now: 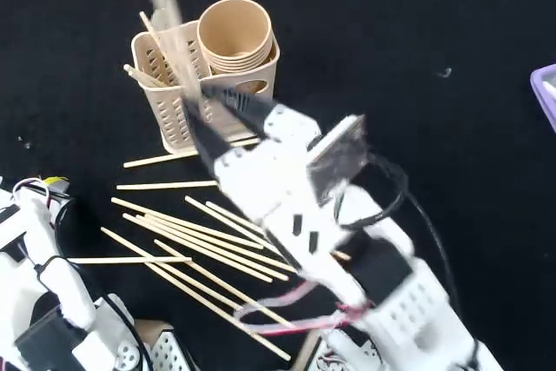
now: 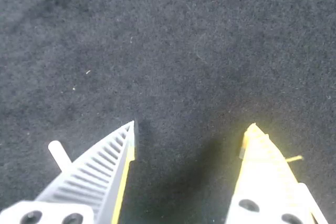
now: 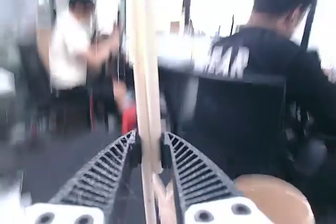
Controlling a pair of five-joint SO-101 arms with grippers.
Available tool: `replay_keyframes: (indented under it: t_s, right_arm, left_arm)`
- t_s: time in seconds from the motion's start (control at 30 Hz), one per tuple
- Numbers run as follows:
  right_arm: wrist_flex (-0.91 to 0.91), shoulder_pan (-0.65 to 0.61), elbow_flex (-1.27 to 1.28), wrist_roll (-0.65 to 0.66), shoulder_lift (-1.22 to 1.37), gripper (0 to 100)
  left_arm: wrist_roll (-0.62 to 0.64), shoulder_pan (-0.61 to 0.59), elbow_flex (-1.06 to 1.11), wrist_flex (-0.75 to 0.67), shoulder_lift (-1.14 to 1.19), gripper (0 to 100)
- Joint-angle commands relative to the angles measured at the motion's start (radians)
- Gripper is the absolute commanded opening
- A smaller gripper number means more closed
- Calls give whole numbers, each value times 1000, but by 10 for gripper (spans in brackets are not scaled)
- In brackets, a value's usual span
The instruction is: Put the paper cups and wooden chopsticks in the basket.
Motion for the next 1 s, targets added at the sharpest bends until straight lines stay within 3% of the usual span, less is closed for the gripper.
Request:
replay_keyframes:
  t_s: [0.0, 0.3, 0.53, 0.83, 0.97]
  right_arm:
    - [-292, 52, -76, -48, 179, 11]
    - [-339, 114, -435, -49, 690, 11]
    - [-345, 123, -558, -46, 946, 11]
    - [-327, 127, -461, -46, 974, 21]
    - [-256, 126, -429, -48, 955, 167]
  left_arm:
    - [-6, 2, -7, -12, -34, 321]
    - [-6, 2, -7, -12, -34, 321]
    - [-8, 2, -7, -12, -34, 321]
    - [-8, 2, -7, -12, -34, 321]
    - [-8, 2, -8, -12, -34, 321]
